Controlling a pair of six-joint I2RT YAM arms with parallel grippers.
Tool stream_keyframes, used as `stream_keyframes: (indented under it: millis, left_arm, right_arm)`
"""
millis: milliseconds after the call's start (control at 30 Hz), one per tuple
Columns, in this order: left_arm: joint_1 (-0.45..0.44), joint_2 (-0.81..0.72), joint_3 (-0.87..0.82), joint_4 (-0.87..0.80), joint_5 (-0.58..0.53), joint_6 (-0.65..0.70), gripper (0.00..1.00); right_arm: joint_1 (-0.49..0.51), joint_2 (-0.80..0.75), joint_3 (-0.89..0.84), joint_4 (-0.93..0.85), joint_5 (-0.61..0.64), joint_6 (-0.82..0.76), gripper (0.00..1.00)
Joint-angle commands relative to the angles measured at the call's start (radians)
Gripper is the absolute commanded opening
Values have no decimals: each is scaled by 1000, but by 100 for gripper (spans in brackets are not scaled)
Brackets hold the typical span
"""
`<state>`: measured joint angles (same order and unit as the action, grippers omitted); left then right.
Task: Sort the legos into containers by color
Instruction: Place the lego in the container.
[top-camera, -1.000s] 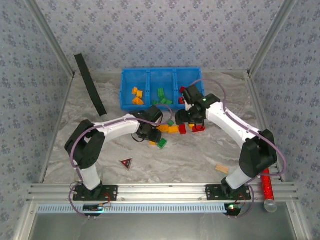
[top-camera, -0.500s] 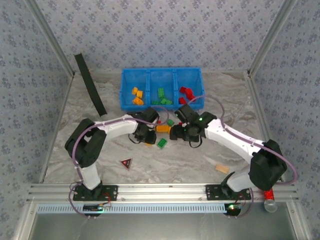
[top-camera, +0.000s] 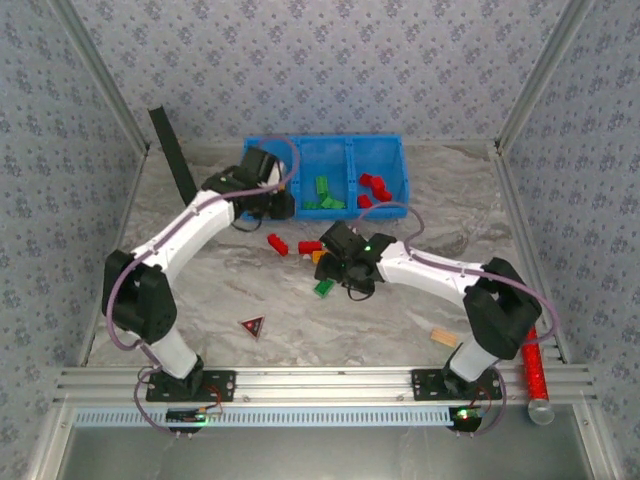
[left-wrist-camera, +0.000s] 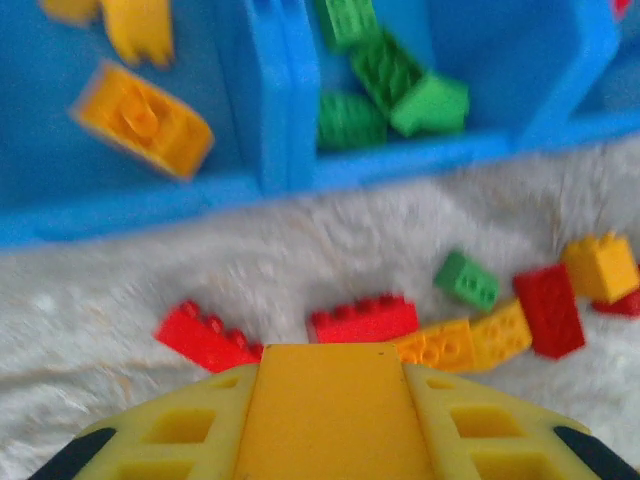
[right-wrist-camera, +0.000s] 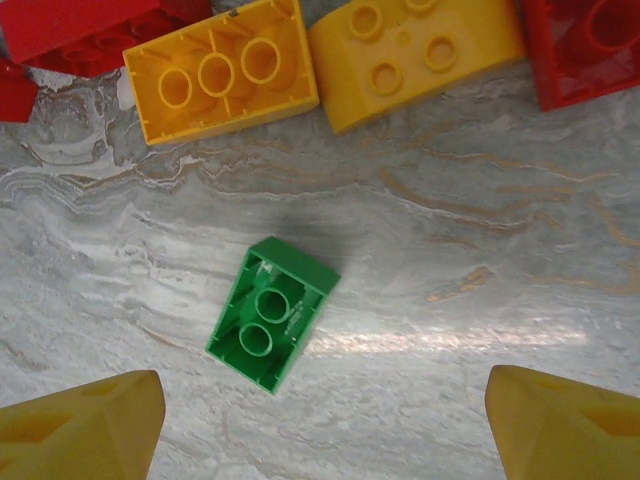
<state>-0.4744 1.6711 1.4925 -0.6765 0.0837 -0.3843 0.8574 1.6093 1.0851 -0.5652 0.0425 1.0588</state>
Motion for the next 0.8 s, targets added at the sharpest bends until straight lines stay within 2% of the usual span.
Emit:
stream_keyframes:
  millis: [0,200,433,767]
  left_arm:
    - [62,97,89,-39,-64,37,22]
    - [127,308,303,-92,-99,76,22]
    - [151,486,452,-157,-92,113,28]
    - [151,545,507,-173,-71,120,43]
  right_arm:
    - [20,34,39,23,20,73,87]
    - [43,114,90,31,16,101,91]
    - [55,219,179,9,5,101,87]
    - [63,258,199,-98,20,116,84]
